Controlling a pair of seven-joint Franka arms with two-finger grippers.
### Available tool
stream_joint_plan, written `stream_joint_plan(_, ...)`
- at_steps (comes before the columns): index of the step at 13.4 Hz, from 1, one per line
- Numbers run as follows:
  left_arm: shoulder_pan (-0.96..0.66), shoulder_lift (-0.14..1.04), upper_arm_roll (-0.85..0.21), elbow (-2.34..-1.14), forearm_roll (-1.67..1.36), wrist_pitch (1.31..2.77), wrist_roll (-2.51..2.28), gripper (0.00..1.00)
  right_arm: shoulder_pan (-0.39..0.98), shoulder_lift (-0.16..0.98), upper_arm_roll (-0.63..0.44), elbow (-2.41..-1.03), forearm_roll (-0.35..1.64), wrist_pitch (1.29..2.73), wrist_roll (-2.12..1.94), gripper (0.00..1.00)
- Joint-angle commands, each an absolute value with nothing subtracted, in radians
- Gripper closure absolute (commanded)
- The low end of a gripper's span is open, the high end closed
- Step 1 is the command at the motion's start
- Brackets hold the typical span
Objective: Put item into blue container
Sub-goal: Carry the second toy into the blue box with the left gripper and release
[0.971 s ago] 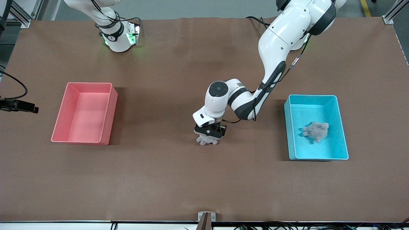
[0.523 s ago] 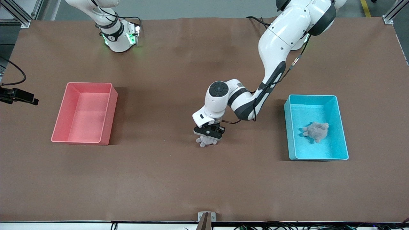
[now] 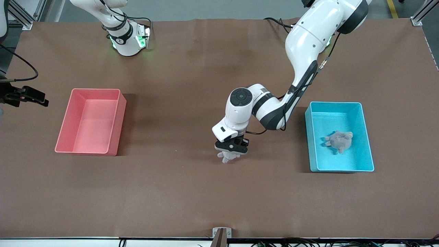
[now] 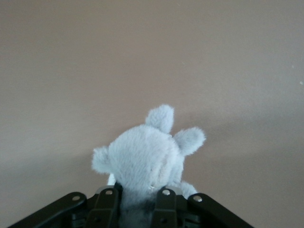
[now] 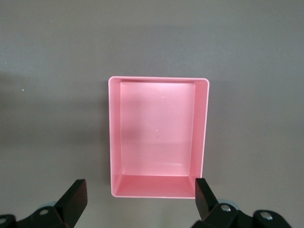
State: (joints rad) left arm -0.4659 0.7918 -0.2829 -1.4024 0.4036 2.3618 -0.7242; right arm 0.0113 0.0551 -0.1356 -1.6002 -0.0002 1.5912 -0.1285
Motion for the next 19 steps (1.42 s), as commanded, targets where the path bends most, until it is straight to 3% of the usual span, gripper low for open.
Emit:
stream_joint_plan(1,-0.422,0.642,-0.299,-1.459,0.31,2.191,-0.678,0.79,0.028,-0.008,-0.146,-1.64,-0.023,1.578,-0.127,0.0)
stream_joint_plan(5,-0.223,0.421,-0.383,-1.629,0.193,1.984,-0.464,0.79,0.02,-0.04,-0.146,-1.647,-0.026,1.566,-0.127,0.0)
stream_joint_plan(10,0.016,0.229,-0.428,-1.859,0.189,1.97,-0.211,0.79,0.025,-0.071,-0.141,-1.66,-0.026,1.54,-0.127,0.0)
stream_joint_plan(14,0.182,0.181,-0.428,-1.937,0.181,1.97,0.024,0.79,0.028,-0.089,-0.138,-1.674,-0.028,1.534,-0.129,0.0)
stream_joint_plan(19,0.293,0.205,-0.423,-1.991,0.184,2.006,0.181,0.79,0.021,-0.091,-0.141,-1.674,-0.026,1.534,-0.137,0.0)
